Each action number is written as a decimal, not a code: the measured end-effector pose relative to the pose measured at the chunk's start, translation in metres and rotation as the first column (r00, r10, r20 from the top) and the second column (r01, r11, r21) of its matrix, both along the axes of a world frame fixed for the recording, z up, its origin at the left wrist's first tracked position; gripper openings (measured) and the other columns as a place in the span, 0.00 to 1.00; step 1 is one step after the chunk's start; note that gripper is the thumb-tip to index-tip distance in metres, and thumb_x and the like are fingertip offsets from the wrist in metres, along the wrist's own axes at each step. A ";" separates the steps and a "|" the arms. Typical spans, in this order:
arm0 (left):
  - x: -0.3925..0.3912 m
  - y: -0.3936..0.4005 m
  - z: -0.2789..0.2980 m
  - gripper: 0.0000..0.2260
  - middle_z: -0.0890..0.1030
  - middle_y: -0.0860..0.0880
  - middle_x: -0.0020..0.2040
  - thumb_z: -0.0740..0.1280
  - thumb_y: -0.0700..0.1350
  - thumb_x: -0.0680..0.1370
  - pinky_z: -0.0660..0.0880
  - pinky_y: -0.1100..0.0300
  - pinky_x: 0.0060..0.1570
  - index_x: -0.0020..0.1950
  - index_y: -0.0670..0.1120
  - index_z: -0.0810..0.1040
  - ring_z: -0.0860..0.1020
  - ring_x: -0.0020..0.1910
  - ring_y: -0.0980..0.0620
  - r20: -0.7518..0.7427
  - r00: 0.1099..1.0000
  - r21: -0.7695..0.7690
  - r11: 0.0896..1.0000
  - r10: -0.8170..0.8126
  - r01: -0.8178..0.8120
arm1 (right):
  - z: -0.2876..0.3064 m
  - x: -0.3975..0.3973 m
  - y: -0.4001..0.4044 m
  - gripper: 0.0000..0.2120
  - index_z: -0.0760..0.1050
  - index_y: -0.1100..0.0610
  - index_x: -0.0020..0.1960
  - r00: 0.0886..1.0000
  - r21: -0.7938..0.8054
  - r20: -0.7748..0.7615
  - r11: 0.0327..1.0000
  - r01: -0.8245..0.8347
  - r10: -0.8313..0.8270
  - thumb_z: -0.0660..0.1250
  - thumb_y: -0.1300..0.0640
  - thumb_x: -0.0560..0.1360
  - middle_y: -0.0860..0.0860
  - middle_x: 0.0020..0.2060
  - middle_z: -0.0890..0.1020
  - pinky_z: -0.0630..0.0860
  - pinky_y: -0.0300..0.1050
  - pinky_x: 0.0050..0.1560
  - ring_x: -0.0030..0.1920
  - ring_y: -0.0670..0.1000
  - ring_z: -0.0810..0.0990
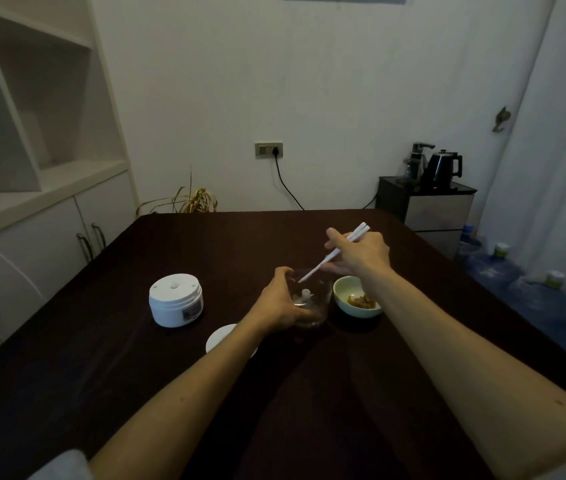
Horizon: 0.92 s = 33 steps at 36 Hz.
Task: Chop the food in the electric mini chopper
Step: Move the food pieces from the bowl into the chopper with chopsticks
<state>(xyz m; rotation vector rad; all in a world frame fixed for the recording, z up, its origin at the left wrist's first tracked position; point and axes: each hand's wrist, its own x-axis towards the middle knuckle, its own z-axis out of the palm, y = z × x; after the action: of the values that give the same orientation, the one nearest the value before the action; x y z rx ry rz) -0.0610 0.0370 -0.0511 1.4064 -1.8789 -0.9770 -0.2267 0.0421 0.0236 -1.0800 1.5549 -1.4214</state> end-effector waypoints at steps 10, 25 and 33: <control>-0.005 0.001 0.002 0.47 0.70 0.46 0.69 0.82 0.49 0.62 0.73 0.50 0.62 0.72 0.47 0.57 0.72 0.64 0.48 0.047 0.998 -0.029 0.999 0.036 -0.035 | 0.011 -0.023 0.001 0.08 0.80 0.60 0.44 0.942 0.003 0.241 0.971 0.238 -0.232 0.71 0.55 0.78 0.57 0.43 0.85 0.85 0.47 0.35 0.38 0.54 0.87; -0.009 0.005 0.003 0.48 0.67 0.45 0.70 0.80 0.49 0.61 0.74 0.49 0.60 0.73 0.50 0.54 0.71 0.63 0.45 0.062 0.997 -0.026 0.999 0.041 -0.039 | 0.021 -0.052 0.023 0.04 0.81 0.52 0.46 0.836 0.066 -0.541 0.995 -0.071 0.096 0.72 0.52 0.75 0.53 0.43 0.85 0.85 0.47 0.42 0.38 0.48 0.87; -0.008 0.006 0.003 0.48 0.67 0.44 0.70 0.80 0.51 0.61 0.74 0.48 0.61 0.73 0.51 0.53 0.71 0.64 0.45 0.077 0.996 -0.020 0.999 0.047 -0.046 | 0.014 -0.049 0.019 0.10 0.82 0.54 0.54 0.617 0.221 -0.730 0.956 -0.193 0.294 0.73 0.52 0.74 0.52 0.42 0.85 0.75 0.32 0.27 0.35 0.43 0.84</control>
<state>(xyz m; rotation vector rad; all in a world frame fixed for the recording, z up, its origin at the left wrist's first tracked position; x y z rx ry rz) -0.0695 0.0429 -0.0478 1.4897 -1.8971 -0.8920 -0.2756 0.0607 0.0379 -1.8868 1.9114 -0.6617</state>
